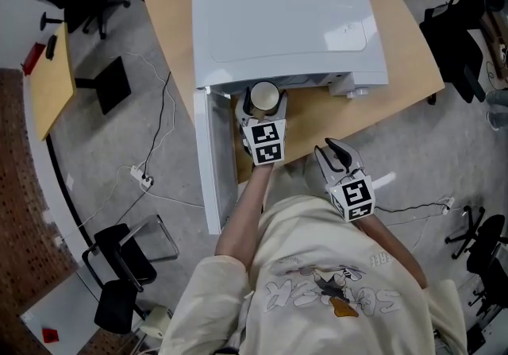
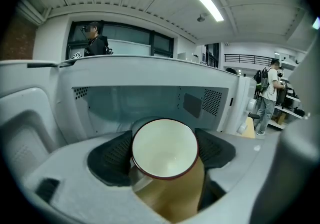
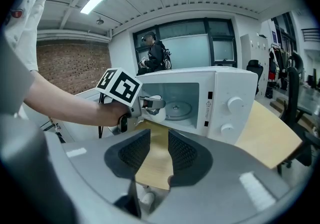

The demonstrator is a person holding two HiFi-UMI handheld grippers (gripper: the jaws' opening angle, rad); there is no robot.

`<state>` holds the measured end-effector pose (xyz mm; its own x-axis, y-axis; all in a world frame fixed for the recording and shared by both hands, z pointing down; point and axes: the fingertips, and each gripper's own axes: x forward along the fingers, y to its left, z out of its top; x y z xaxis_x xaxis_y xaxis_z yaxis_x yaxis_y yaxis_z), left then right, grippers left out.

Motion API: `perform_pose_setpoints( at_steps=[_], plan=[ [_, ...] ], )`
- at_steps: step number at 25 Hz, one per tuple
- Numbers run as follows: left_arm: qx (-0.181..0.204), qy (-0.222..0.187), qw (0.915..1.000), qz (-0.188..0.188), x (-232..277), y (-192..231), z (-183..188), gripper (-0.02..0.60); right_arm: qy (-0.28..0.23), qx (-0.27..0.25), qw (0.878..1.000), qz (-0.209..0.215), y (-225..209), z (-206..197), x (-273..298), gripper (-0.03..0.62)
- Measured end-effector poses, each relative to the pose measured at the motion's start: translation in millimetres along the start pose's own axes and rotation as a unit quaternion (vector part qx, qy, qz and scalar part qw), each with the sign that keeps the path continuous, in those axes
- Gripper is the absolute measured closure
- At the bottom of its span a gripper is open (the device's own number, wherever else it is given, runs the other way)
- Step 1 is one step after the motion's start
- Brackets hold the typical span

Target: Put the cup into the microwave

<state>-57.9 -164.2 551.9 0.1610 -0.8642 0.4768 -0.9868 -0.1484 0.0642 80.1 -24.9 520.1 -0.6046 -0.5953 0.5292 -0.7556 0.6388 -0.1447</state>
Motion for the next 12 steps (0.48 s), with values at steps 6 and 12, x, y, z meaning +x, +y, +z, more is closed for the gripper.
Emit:
perform_pose_setpoints(
  at_steps=[6,12],
  plan=[
    [0.001,-0.007,0.9999,0.009,27.6,3.5,16.7,0.186,0.006,0.004,1.0,-0.011,-7.6,-0.6,-0.7,0.473],
    [0.005,0.003,0.9999,0.012,56.6,7.5,15.4,0.184,0.014,0.015,0.999,-0.032,-18.8,-7.9,-5.9,0.474]
  ],
)
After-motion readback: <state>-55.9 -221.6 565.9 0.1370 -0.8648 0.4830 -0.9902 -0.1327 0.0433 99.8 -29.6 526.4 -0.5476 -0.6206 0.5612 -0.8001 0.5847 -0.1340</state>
